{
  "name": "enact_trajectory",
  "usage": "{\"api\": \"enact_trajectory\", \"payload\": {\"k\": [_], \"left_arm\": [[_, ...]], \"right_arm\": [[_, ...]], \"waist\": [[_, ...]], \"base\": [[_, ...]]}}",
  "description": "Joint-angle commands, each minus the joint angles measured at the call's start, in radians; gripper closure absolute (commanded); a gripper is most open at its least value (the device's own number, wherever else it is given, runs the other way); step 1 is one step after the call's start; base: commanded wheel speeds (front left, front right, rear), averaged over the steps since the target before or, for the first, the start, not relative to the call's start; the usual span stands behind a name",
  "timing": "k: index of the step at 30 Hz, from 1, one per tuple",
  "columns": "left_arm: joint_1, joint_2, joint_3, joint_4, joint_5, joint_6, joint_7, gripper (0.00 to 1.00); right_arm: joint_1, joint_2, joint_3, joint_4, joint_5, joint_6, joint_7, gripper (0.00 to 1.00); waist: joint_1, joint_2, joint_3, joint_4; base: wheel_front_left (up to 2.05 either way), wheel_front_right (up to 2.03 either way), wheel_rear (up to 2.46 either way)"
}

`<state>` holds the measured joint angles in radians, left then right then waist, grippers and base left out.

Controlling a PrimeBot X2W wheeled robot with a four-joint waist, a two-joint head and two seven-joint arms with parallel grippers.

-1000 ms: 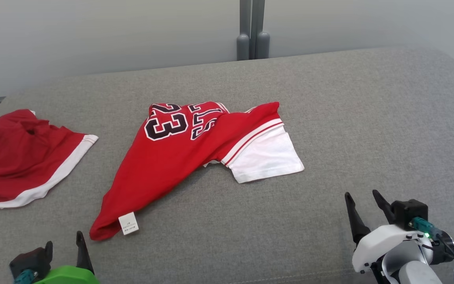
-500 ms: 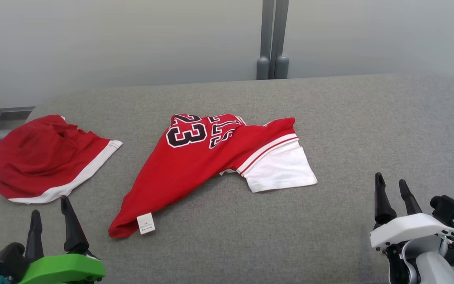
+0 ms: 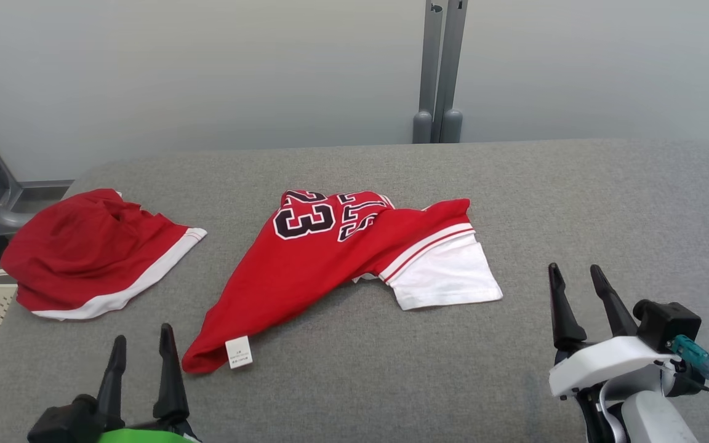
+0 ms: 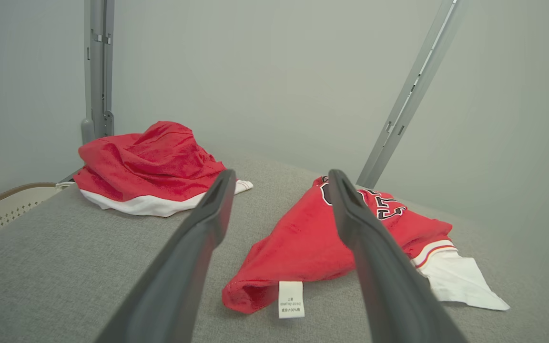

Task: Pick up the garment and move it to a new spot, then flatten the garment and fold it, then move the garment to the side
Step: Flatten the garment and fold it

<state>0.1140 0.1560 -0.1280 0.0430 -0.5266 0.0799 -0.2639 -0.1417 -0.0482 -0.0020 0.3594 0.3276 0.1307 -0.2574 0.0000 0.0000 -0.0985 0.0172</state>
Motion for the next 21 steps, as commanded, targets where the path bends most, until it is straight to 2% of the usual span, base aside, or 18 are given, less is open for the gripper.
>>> {"api": "enact_trajectory", "payload": {"k": [1, 3, 8, 14, 21], "left_arm": [[0.02, 0.004, -0.011, 0.021, 0.018, -0.029, -0.001, 0.0], [0.026, 0.011, -0.025, 0.038, 0.033, -0.048, -0.001, 0.0], [0.039, 0.019, -0.045, 0.067, 0.061, -0.061, -0.001, 0.0], [0.057, 0.043, -0.082, 0.109, 0.105, -0.047, 0.03, 0.0], [0.061, 0.051, -0.082, 0.146, 0.091, -0.047, 0.04, 0.0]], "right_arm": [[0.024, -0.004, 0.01, -0.018, -0.034, 0.0, -0.006, 0.0], [0.039, -0.004, 0.022, -0.033, -0.073, 0.0, 0.001, 0.0], [0.071, -0.004, 0.039, -0.062, -0.122, 0.0, 0.03, 0.0], [0.121, -0.003, 0.032, -0.087, -0.156, 0.0, 0.088, 0.0], [0.156, -0.003, 0.018, -0.1, -0.185, 0.0, 0.147, 0.0]], "waist": [[0.0, 0.0, 0.0, 0.001], [0.0, 0.0, -0.001, 0.001], [0.0, 0.0, 0.0, 0.003], [0.0, 0.0, 0.001, 0.001], [0.0, 0.0, 0.004, -0.001]], "base": [[0.0, 0.0, 0.0], [0.0, 0.0, 0.0], [0.0, 0.0, 0.0], [0.0, 0.0, 0.0], [0.0, 0.0, 0.0]]}}
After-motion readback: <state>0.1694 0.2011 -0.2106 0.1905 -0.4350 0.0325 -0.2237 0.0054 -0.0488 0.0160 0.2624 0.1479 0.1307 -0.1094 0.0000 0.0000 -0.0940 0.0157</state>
